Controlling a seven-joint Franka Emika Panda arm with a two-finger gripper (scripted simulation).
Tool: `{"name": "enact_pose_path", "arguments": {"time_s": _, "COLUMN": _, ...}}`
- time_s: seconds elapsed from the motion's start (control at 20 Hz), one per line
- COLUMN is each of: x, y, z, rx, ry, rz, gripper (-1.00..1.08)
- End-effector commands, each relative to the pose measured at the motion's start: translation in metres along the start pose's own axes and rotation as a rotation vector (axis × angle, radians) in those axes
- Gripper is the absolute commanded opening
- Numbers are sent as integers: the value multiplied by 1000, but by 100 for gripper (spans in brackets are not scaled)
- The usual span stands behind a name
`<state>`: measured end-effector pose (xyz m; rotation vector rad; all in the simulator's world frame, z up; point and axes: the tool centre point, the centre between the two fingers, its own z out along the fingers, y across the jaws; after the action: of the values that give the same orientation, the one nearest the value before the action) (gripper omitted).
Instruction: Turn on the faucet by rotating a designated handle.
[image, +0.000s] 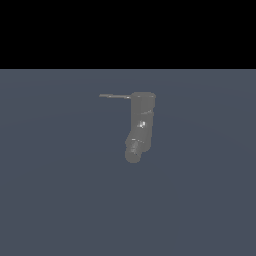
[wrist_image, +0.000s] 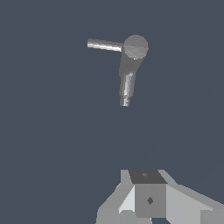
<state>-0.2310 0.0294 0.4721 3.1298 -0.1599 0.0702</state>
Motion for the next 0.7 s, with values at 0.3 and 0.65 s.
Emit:
{"name": "enact_pose_path", "arguments": {"time_s": 0.3, "x": 18, "y": -31, "z": 29, "rx": -2, "ry": -5, "rz": 172, "gripper": -100}}
{"name": "enact_pose_path", "arguments": {"time_s": 0.65, "x": 39, "y": -56, "z": 54, "rx": -4, "ry": -9, "rz": 324, "gripper": -100}}
